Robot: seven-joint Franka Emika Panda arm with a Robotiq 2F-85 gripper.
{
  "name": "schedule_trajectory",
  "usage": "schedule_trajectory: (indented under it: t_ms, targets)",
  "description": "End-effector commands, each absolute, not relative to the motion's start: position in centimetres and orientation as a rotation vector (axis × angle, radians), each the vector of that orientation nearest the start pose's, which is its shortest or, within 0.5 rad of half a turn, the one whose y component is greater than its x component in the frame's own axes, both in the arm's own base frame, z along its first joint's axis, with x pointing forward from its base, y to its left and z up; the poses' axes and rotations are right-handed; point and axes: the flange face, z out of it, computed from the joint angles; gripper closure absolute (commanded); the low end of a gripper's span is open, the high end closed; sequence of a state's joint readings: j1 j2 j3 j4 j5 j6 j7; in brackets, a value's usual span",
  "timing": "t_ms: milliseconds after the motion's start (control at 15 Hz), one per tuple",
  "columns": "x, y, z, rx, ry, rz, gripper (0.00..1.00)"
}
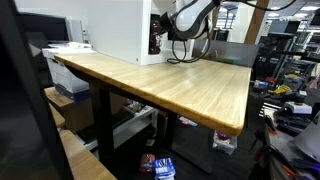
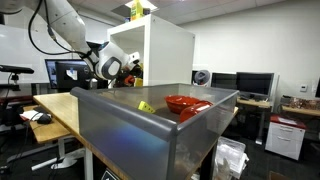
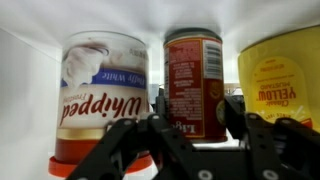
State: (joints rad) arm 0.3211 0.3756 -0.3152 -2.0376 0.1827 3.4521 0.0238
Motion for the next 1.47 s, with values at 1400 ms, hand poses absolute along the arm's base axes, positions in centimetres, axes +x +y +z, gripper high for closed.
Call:
schedule_trajectory:
  t_ms: [1400]
  targets:
    - [52.0,-1.7,42.7,-2.754,0.11,-1.524,0.68]
